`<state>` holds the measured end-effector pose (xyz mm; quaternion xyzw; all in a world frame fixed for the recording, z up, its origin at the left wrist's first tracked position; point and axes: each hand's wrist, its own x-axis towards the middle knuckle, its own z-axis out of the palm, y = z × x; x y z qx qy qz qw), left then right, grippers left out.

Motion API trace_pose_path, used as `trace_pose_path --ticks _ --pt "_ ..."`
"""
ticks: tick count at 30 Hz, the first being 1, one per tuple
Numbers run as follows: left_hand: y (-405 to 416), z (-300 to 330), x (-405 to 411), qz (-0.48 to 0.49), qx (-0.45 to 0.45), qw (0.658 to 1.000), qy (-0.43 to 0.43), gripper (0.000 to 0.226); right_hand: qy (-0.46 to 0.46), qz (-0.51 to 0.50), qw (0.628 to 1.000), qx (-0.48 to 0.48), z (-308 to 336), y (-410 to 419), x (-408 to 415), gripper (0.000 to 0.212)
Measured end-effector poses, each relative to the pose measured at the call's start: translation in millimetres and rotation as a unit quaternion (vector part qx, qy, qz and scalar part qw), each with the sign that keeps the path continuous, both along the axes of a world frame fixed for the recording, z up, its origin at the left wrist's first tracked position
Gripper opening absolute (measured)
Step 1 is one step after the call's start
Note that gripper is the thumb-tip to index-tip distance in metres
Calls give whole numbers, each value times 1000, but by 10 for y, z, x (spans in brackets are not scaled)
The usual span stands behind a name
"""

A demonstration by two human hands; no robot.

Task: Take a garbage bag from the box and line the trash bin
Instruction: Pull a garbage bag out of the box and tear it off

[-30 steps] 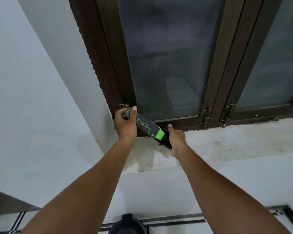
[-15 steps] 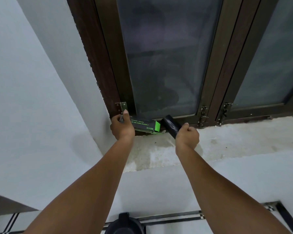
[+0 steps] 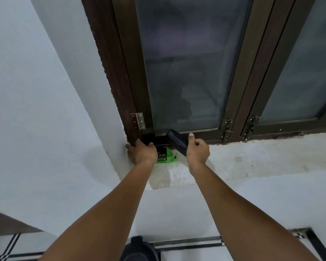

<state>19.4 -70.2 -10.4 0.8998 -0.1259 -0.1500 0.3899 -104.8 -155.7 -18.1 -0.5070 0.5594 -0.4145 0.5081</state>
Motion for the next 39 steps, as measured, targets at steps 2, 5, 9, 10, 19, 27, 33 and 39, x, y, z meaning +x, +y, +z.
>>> trace_pose_path --ticks 2,5,9,10,19,27,33,39 --pt "38 16 -46 -26 -4 996 -85 42 -23 9 999 27 6 37 45 49" --pt "35 102 -191 -121 -139 982 37 26 -68 84 989 105 22 79 126 50" --pt "27 167 -261 -167 -218 934 229 18 -117 203 955 179 114 159 147 38" --pt "31 155 -245 -164 -238 924 252 19 -112 216 956 167 150 174 145 34" --pt "122 107 -220 -158 -325 840 406 39 -104 216 965 106 222 84 10 17" --pt "183 91 -217 -172 -326 825 429 31 -24 321 944 69 381 165 -100 21" --pt "221 149 -235 -167 -327 819 441 39 -22 299 954 22 372 180 -99 21" --pt "341 93 -204 -187 -268 839 435 38 -33 228 972 48 408 116 -61 17"
